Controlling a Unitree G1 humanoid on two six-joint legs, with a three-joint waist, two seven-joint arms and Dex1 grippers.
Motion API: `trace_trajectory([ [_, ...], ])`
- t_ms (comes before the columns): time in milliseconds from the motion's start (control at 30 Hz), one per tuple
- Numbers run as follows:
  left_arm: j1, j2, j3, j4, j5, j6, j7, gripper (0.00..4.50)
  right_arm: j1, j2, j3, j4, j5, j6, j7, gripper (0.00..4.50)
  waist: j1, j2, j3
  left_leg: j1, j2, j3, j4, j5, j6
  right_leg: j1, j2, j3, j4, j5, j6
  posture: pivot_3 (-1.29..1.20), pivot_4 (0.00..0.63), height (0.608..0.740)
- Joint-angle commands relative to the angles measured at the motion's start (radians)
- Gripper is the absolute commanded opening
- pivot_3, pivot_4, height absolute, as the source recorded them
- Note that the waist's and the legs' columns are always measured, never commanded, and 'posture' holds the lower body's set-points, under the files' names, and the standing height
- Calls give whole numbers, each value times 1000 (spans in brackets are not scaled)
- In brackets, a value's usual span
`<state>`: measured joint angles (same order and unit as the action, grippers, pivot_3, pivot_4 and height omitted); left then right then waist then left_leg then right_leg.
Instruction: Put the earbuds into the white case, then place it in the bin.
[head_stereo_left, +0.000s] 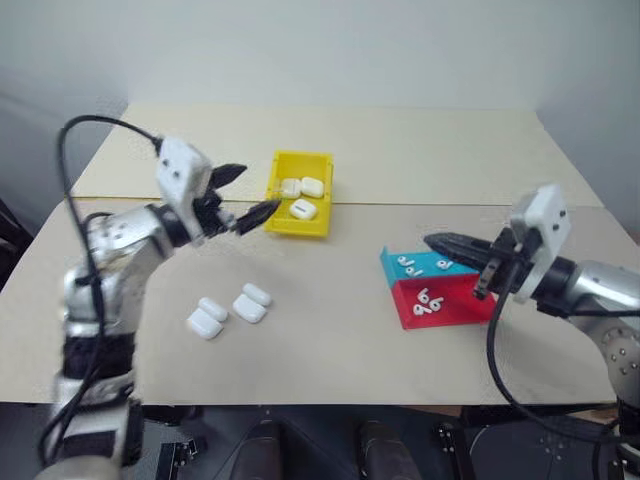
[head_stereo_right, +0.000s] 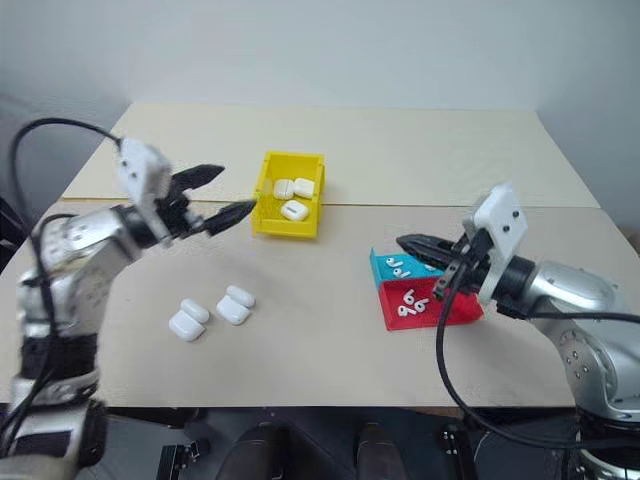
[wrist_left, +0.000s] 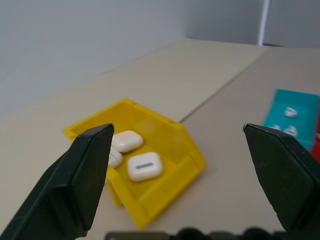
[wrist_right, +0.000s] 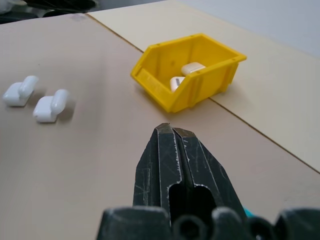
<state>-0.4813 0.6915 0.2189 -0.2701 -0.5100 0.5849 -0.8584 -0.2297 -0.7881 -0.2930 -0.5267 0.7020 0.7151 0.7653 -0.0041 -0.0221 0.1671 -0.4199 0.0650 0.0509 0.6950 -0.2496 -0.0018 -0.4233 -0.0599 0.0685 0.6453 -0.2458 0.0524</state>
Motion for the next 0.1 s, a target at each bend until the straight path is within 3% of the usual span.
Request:
trace_trajectory([
  [33, 112, 113, 86, -127, -107, 44, -126, 4494, -9, -34, -48, -14, 29, -40, 51, 0, -5, 0, 0, 1, 0, 0, 0, 0, 0, 0, 0, 0, 1, 0, 0, 0, 150, 740],
  [100, 177, 160, 118, -165, -149, 58, -165, 4494, -3, -55, -51, -12, 28, -46, 78, 0, -6, 0, 0, 3, 0, 0, -1, 0, 0, 2, 0, 0, 1, 0, 0, 0, 150, 740],
])
